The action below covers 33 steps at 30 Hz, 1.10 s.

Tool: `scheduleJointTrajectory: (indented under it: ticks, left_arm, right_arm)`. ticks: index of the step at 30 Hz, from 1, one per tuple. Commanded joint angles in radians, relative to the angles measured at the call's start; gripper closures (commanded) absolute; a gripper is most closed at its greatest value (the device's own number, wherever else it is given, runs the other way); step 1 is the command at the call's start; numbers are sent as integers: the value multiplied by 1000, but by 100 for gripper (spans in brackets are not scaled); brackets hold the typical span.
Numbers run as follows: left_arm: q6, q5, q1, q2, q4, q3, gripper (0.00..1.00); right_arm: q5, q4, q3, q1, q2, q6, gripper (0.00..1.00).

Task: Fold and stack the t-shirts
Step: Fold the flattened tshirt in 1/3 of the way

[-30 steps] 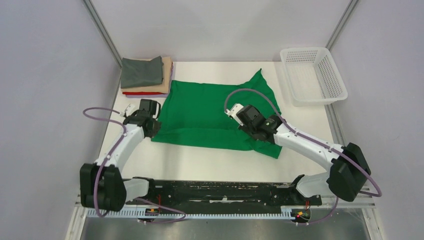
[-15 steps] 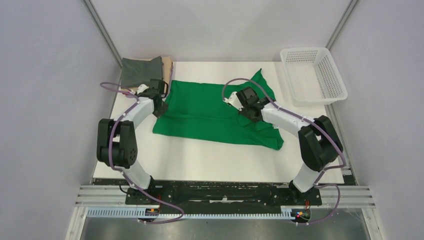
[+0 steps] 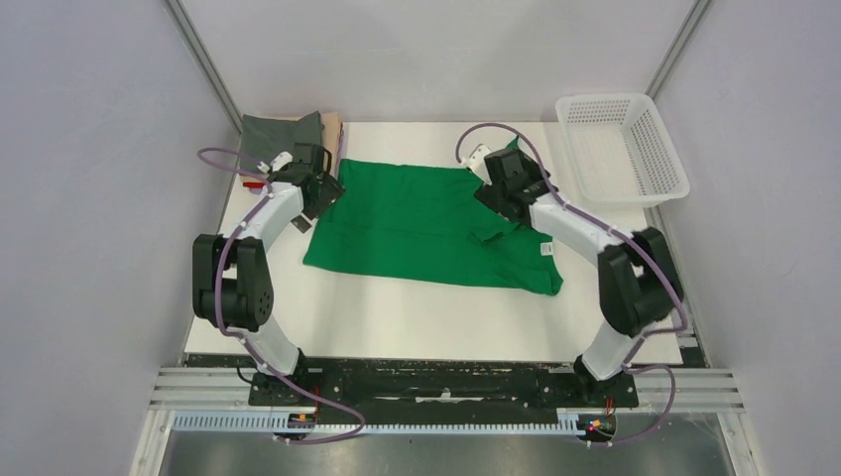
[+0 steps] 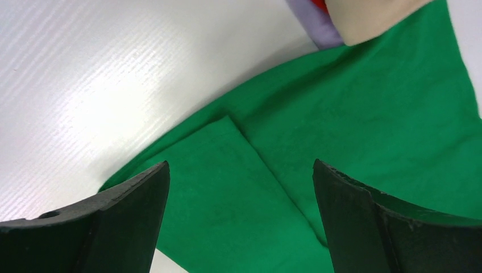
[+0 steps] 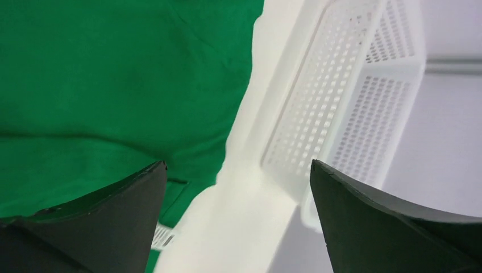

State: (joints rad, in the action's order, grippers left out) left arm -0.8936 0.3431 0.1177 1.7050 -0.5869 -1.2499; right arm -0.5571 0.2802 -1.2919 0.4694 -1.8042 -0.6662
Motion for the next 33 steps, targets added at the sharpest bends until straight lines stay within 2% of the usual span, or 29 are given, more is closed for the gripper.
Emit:
scheduleJointTrajectory:
  ticks: [1, 4, 7, 10, 15, 20, 25, 29, 33]
  left_arm:
    - [57, -152, 22, -33, 33, -6, 0]
    - [72, -167, 53, -28, 49, 31, 0]
    - [93, -218, 68, -43, 103, 94, 0]
    - [134, -246, 82, -73, 134, 156, 0]
    - [144, -256, 86, -138, 189, 260, 0]
    - [149, -230, 86, -136, 192, 265, 0]
    - [126, -151, 86, -136, 182, 236, 0]
    - [130, -151, 86, -114, 175, 192, 0]
    - [140, -169, 86, -100, 181, 169, 0]
  right_arm:
    - [143, -41, 150, 8, 236, 328, 2]
    - [329, 21, 259, 8, 330, 540, 2]
    - [523, -67, 402, 5, 392, 653, 2]
    - [553, -169, 492, 5, 402, 693, 2]
    - [662, -315, 530, 3, 344, 730, 2]
    - [617, -405, 439, -5, 193, 692, 2]
    - [742, -461, 282, -53, 23, 741, 2]
    - [724, -507, 145, -79, -61, 745, 2]
    - [688, -485, 79, -100, -47, 707, 2]
